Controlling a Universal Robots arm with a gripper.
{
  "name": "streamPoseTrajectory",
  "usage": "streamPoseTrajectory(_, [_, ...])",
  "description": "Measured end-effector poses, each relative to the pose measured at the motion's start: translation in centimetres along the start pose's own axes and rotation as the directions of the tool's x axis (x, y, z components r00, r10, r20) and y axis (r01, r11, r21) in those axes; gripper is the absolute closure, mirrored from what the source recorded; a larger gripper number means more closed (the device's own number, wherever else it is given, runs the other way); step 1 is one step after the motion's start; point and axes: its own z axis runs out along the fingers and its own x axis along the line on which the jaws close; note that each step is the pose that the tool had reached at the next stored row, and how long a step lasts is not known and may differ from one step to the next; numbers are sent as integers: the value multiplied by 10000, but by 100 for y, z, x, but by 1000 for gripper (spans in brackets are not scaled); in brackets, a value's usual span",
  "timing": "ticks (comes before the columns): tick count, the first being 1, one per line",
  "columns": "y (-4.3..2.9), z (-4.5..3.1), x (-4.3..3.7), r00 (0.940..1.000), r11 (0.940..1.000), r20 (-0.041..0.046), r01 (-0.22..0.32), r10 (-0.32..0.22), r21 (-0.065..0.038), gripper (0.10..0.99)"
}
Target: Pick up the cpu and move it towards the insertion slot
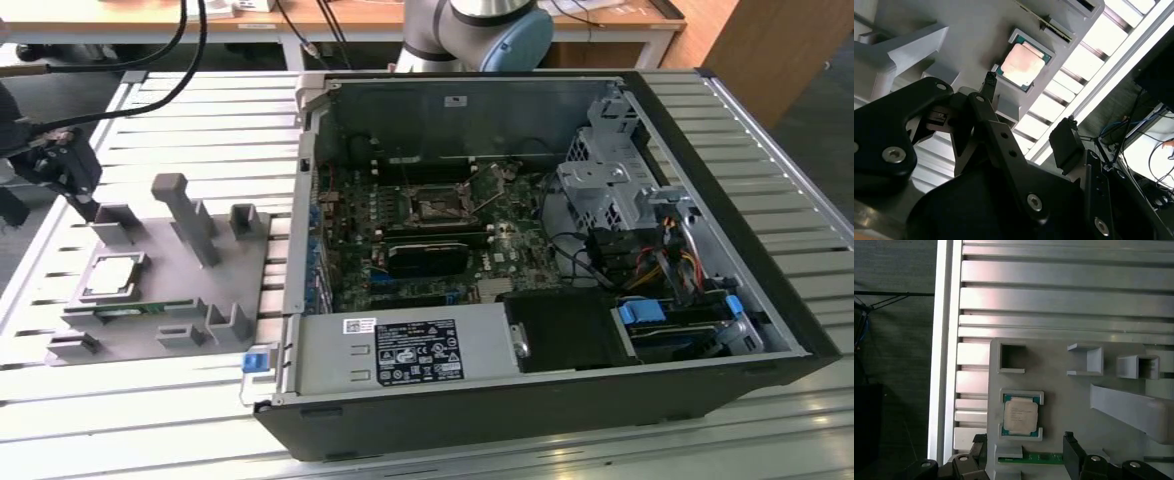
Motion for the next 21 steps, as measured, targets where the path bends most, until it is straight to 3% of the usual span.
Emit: streamPoseTrajectory(21, [-9,215,0,10000,10000,-1,0,0,0,380])
